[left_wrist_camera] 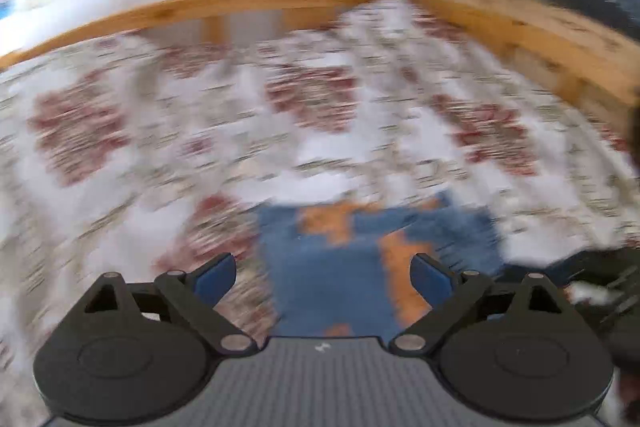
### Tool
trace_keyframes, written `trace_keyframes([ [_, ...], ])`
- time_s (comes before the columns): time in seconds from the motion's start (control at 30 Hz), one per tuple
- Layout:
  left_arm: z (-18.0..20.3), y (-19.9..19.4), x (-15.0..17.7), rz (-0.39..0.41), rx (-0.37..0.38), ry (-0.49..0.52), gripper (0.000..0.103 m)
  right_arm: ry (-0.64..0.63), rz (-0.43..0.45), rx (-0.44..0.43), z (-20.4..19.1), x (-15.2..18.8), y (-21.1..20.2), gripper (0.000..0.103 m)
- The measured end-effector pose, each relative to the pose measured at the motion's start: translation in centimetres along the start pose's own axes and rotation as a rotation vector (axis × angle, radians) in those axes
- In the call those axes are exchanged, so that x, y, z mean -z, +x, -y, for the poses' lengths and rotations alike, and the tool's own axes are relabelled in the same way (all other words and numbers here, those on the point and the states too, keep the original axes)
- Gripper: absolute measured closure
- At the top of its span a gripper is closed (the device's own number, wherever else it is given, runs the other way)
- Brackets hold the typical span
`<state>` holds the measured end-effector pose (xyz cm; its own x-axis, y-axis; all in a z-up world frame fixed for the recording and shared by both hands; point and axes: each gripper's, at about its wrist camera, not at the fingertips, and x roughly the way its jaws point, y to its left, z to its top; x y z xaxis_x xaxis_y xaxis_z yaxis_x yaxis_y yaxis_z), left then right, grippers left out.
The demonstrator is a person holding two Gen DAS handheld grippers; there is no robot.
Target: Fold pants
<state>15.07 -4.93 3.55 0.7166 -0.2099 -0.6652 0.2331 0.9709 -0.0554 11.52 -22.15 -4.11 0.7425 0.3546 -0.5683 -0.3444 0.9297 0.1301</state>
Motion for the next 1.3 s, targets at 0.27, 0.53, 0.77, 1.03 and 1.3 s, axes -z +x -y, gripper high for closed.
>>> trace_keyframes([
  [0.27,5.9,8.8,-3.9,-0.068,0.043,0.268,0.008,0.084,0.011,0.028,1.8,1.0,-0.4,0.073],
  [0.53,8.4,14.0,-4.5,-0.097,-0.085,0.341,0.015,0.096,0.013,0.038,1.9,1.4,-0.3,0.072],
  [0.77,5.1,8.9,-5.9,0.013,0.018,0.180,0.011,0.080,0.090,0.042,2.6,-0.2,-1.2,0.072],
  [1.03,3.0,7.7,-0.7,-0.081,-0.048,0.239,0.009,0.075,0.018,0.083,3.5,0.0,1.3,0.071],
  [1.3,2.8,4.9,3.4,0.010,-0.140,0.215,0.008,0.047,0.058,0.045,3.6,-3.0,1.0,0.068],
])
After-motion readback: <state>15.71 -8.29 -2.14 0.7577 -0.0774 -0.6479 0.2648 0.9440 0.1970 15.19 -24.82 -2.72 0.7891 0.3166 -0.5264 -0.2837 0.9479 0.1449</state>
